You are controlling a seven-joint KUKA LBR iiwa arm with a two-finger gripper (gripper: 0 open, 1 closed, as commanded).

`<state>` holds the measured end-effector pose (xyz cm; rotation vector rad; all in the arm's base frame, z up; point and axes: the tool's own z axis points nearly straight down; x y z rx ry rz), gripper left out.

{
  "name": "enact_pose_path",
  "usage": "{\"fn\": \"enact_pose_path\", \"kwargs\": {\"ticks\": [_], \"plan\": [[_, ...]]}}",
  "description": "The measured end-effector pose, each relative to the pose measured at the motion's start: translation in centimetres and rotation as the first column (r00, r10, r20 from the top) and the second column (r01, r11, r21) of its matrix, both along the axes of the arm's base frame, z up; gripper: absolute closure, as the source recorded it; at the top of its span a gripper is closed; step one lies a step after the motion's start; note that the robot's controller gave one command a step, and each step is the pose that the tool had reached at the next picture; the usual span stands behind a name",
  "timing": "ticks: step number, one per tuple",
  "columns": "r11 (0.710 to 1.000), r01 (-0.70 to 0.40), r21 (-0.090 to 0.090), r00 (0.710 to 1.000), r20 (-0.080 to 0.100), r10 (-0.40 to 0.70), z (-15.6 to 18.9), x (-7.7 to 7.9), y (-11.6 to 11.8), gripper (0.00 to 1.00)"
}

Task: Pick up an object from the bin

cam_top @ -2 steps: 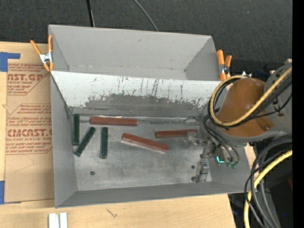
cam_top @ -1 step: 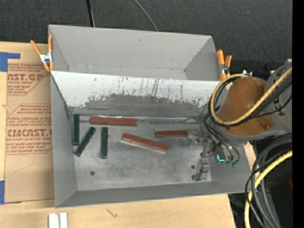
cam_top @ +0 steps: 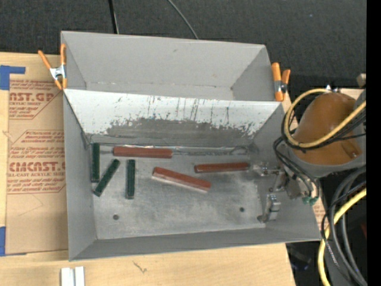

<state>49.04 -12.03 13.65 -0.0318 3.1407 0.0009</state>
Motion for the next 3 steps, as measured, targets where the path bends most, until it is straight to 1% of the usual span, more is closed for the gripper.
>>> {"fn": "enact_pose_path", "kwargs": {"ticks": [1, 2, 3], "plan": [[1.0, 0.001, -0.001, 1.0, 0.002, -0.001, 0.0, 0.1, -1.1, 0.0], [0.992, -0.129, -0.001, 0.992, -0.001, 0.129, -1.0, 0.5, 0.7, 0.0], [0.934, -0.356, -0.003, 0.934, 0.005, 0.356, -5.0, 6.4, 4.0, 0.0]]}}
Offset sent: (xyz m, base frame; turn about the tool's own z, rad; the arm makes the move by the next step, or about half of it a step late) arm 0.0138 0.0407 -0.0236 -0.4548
